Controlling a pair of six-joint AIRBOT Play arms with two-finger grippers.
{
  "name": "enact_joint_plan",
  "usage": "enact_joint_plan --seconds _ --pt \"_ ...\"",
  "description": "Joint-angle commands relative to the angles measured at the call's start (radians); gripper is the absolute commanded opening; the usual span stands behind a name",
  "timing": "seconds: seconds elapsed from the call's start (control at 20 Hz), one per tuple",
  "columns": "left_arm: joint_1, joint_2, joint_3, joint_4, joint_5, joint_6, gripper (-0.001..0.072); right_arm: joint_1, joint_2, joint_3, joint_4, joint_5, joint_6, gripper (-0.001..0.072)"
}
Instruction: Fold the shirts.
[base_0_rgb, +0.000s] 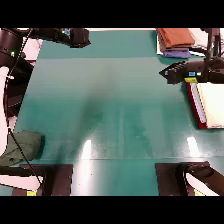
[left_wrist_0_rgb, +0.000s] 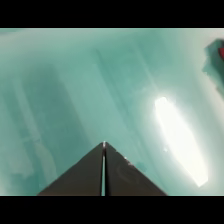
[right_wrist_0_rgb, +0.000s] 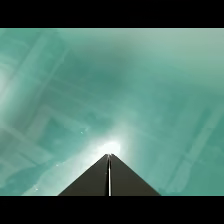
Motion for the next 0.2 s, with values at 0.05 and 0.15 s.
enact_joint_plan --seconds 0.05,0.15 --pt "0.0 0.0 0.0 0.0 0.073 0.0 0.0025 0.029 0.001 0.001 -0.003 -0.011 0.0 0.0016" --pt "0.0 0.0 0.0 0.0 0.098 0.0 0.0025 0.029 0.001 0.001 -0.002 -0.01 0.001 0.0016"
